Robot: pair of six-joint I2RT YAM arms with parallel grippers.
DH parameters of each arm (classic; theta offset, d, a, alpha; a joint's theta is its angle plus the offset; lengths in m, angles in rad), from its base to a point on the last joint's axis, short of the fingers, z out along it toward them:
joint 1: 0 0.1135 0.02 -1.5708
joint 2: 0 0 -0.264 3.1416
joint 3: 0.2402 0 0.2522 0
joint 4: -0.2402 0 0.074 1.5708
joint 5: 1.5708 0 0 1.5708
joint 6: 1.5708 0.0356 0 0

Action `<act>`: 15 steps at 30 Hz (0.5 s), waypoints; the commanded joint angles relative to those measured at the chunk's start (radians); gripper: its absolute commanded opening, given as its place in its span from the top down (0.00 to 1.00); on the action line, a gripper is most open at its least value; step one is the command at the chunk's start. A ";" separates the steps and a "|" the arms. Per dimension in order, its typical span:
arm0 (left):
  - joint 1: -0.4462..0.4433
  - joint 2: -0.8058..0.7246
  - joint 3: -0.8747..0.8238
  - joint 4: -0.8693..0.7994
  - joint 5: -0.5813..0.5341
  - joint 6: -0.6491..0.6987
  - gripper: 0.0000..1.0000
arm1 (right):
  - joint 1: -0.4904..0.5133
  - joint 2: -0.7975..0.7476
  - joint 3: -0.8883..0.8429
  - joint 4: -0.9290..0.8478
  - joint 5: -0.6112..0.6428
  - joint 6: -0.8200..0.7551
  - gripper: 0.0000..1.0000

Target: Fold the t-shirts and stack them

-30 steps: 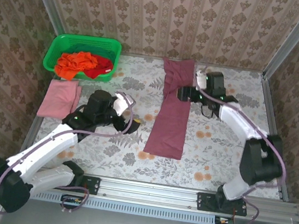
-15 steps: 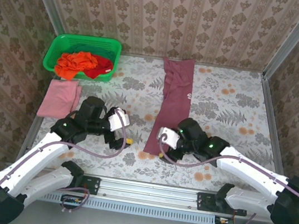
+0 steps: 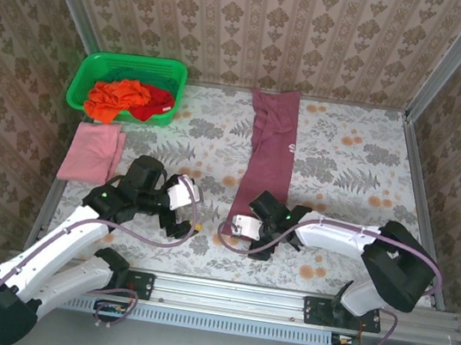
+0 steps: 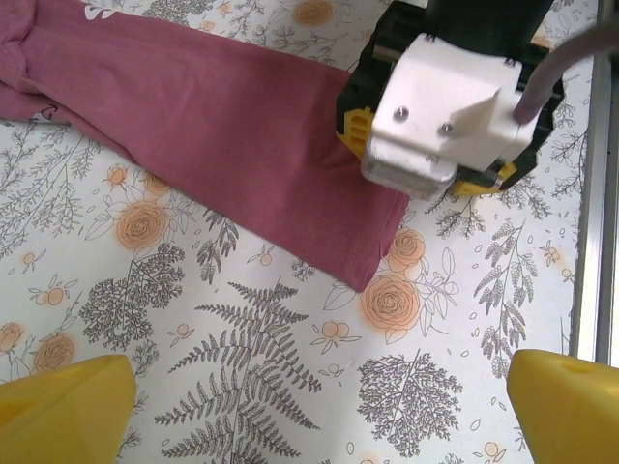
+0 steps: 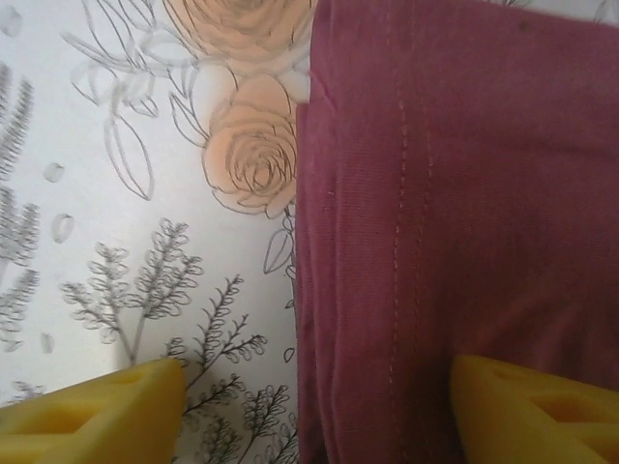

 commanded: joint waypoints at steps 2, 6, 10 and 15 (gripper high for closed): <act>0.010 -0.007 -0.020 0.015 0.016 0.024 0.00 | 0.003 0.059 0.035 -0.004 0.044 -0.028 0.37; 0.010 -0.025 -0.032 0.030 0.013 0.024 0.00 | 0.002 0.094 0.049 -0.035 0.053 -0.026 0.69; 0.012 -0.045 -0.044 0.045 -0.009 0.027 0.00 | 0.001 0.103 0.054 -0.055 0.093 -0.039 1.00; 0.014 -0.061 -0.045 0.048 -0.023 0.026 0.00 | 0.016 0.048 0.075 -0.144 0.008 -0.019 1.00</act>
